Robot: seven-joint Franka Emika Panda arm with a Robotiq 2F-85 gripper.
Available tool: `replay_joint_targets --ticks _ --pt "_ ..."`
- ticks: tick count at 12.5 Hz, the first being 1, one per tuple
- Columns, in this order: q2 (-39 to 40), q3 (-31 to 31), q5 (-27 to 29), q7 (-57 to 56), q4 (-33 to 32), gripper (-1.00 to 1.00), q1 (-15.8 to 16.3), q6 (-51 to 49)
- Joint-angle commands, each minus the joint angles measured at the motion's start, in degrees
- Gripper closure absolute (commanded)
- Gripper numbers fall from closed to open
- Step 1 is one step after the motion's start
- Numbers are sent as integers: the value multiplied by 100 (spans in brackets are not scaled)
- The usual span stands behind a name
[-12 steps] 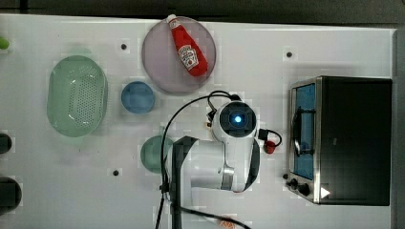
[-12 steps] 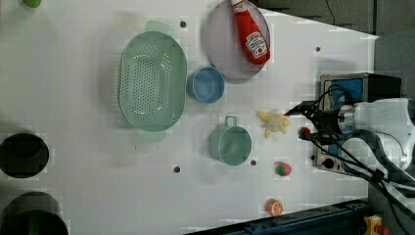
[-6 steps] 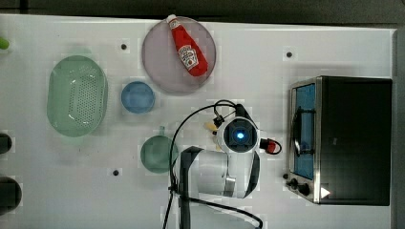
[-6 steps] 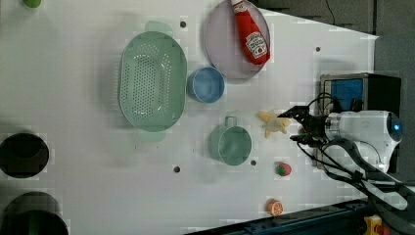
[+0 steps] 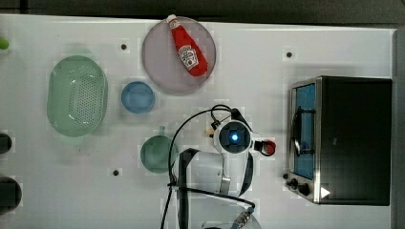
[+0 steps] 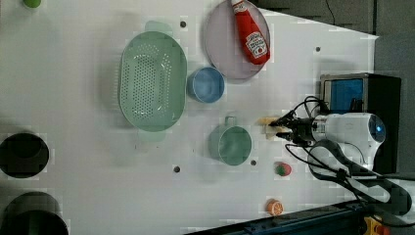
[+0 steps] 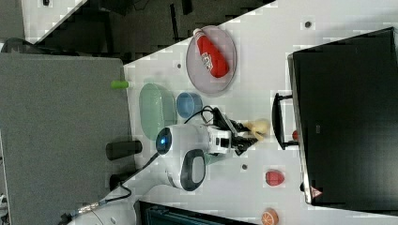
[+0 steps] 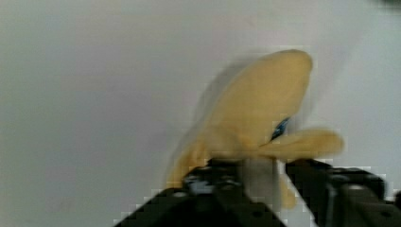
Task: Pick banana from table and place on oven.
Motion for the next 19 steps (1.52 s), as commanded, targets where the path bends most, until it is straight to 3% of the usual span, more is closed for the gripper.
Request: replay_joint_targets --ticks 1,4,7,10,14,16,19 --pt "-82 50 36 1 76 49 -54 35" --pt "-340 56 36 0 116 49 -50 23" --pt "-1246 91 37 0 278 49 -46 -368" --pt "-2186 111 38 0 793 49 -37 -2065" --pt "-2796 -80 37 -220 1942 49 -66 -4344" --pt "-2831 -356 37 -761 2423 49 -127 -4889" --pt "-2729 -967 23 -1553 2782 49 -221 -4930"
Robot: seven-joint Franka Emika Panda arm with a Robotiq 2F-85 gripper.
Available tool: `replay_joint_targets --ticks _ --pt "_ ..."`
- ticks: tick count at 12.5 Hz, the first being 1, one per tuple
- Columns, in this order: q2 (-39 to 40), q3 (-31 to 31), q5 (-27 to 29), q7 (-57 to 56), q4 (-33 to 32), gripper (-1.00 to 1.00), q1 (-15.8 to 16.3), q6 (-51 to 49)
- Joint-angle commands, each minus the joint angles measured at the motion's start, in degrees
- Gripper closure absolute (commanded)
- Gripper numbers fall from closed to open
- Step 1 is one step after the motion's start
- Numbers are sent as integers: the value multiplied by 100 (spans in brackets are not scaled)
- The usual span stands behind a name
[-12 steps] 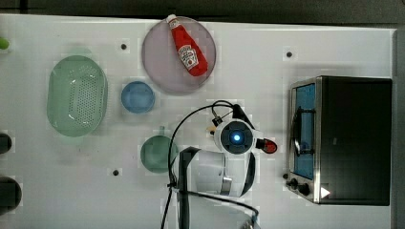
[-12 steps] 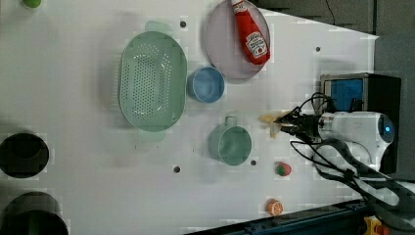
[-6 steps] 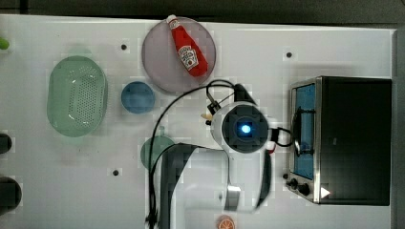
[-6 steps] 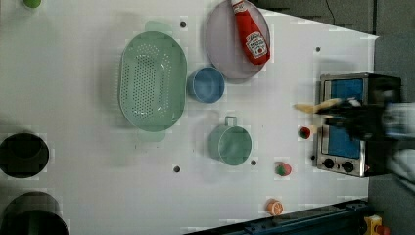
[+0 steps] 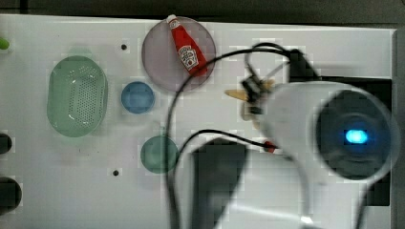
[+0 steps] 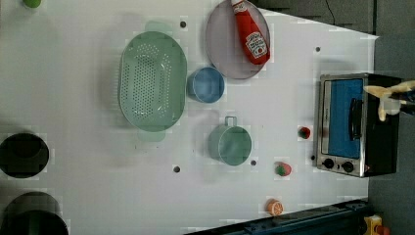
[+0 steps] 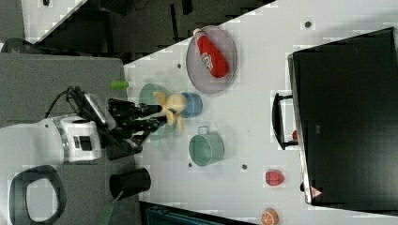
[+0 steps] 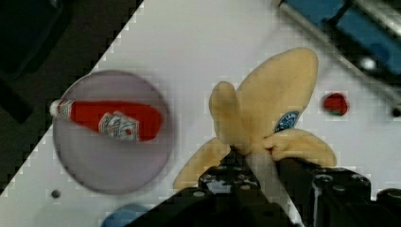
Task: Pick banana from table and place on oven.
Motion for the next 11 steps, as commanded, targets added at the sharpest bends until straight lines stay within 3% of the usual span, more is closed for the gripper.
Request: replay_joint_targets --ticks 1,6,11 --pt "293 -705 -36 -1018 -53 49 -317 -209" --pt "907 -1777 -153 -1876 -21 49 -368 395" --pt "1723 -2303 -343 -2565 76 49 -395 1106"
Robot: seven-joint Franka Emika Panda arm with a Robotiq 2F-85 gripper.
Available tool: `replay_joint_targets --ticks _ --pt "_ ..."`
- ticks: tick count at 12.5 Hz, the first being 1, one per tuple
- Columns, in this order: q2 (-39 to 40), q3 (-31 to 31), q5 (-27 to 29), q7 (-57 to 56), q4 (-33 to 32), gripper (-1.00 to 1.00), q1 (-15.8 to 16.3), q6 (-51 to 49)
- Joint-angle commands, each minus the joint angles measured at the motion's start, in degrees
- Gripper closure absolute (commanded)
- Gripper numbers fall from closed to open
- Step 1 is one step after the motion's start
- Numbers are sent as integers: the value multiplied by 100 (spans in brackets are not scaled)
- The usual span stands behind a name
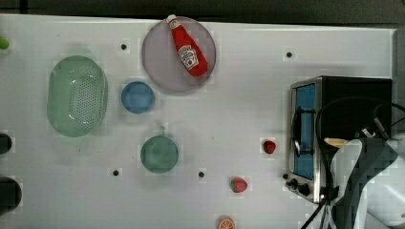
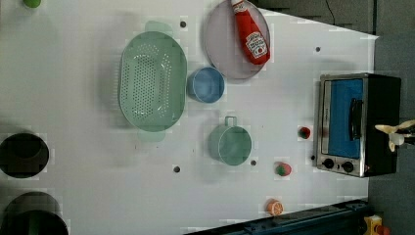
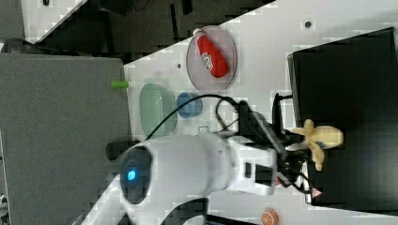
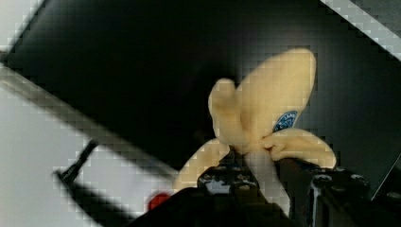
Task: Pick banana from table and place on oven.
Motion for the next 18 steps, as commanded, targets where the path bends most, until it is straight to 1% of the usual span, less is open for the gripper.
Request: replay_joint_targets --ticks 1,5,6,7,12,13,15,18 --pt "227 -151 62 -507 255 49 243 134" --pt "328 -122 71 -526 300 49 243 114" --pt "326 -122 71 -526 308 43 244 135" --pt "326 -118 71 -526 304 23 244 128" --pt "324 -43 60 -526 307 -89 266 44" --pt "307 -29 63 -529 318 -100 287 7" --pt "163 193 62 -531 442 -100 419 -209" --pt "-399 1034 242 -476 641 -100 730 -1182"
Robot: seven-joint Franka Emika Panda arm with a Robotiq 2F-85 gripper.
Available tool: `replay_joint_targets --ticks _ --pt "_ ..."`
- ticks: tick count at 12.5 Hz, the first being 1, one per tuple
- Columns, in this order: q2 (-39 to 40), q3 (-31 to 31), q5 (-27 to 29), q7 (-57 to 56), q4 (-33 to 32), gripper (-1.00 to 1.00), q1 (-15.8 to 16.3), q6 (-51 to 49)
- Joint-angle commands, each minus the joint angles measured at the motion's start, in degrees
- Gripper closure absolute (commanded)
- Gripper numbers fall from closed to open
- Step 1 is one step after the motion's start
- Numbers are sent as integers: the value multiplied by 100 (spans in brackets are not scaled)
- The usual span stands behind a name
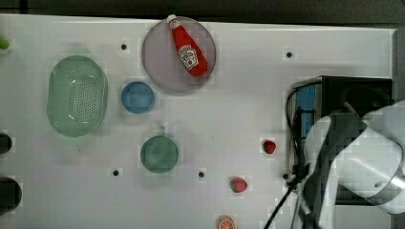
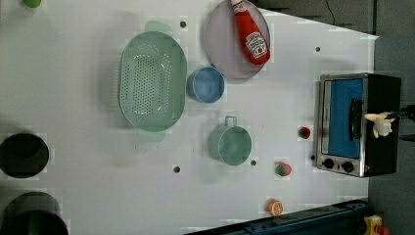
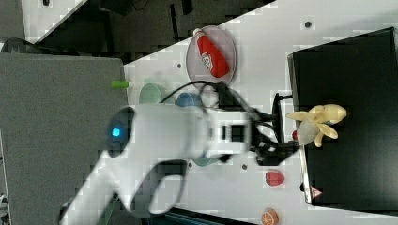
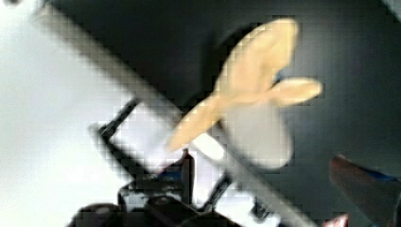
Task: Pick banana from table and place on oven.
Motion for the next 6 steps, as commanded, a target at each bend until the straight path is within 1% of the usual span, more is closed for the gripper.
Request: replay_joint_targets --ticks 1,4,6 --pt "-823 1030 332 146 287 -100 505 -644" --pt "-1600 2011 370 2083 269 -100 607 -1093" --pt "-2048 2406 363 3143 187 -100 606 -1804"
